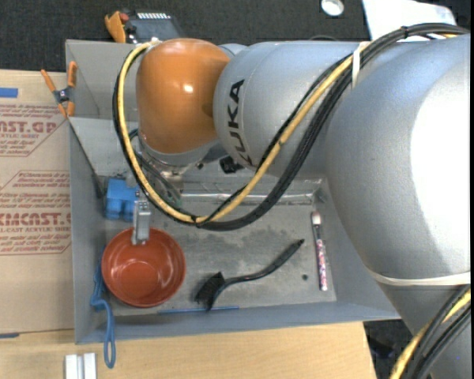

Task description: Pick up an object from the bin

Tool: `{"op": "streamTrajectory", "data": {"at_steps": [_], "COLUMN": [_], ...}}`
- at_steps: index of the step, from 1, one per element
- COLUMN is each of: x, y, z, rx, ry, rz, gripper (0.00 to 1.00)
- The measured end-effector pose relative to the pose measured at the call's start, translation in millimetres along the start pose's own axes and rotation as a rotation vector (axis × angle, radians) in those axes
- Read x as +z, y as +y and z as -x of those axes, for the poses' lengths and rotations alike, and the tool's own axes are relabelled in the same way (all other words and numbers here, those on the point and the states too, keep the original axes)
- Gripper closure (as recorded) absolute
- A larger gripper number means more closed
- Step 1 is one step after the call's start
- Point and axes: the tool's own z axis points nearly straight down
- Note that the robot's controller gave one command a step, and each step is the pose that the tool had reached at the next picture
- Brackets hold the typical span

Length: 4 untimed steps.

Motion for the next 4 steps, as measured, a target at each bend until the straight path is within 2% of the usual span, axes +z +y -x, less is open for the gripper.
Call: {"op": "streamTrajectory", "data": {"at_steps": [1, 2, 3, 4], "x": [56, 70, 67, 112], "y": [-1, -4, -3, -9], "z": [-28.6, -52.7, -54.5, -45.6], "rx": [-0.352, -0.419, -0.687, -0.905], "ry": [-0.004, -0.003, -0.003, -0.013], "rz": [0.001, 0.002, 0.001, 0.005], "gripper": [0.0, 0.0, 0.0, 0.0]}}
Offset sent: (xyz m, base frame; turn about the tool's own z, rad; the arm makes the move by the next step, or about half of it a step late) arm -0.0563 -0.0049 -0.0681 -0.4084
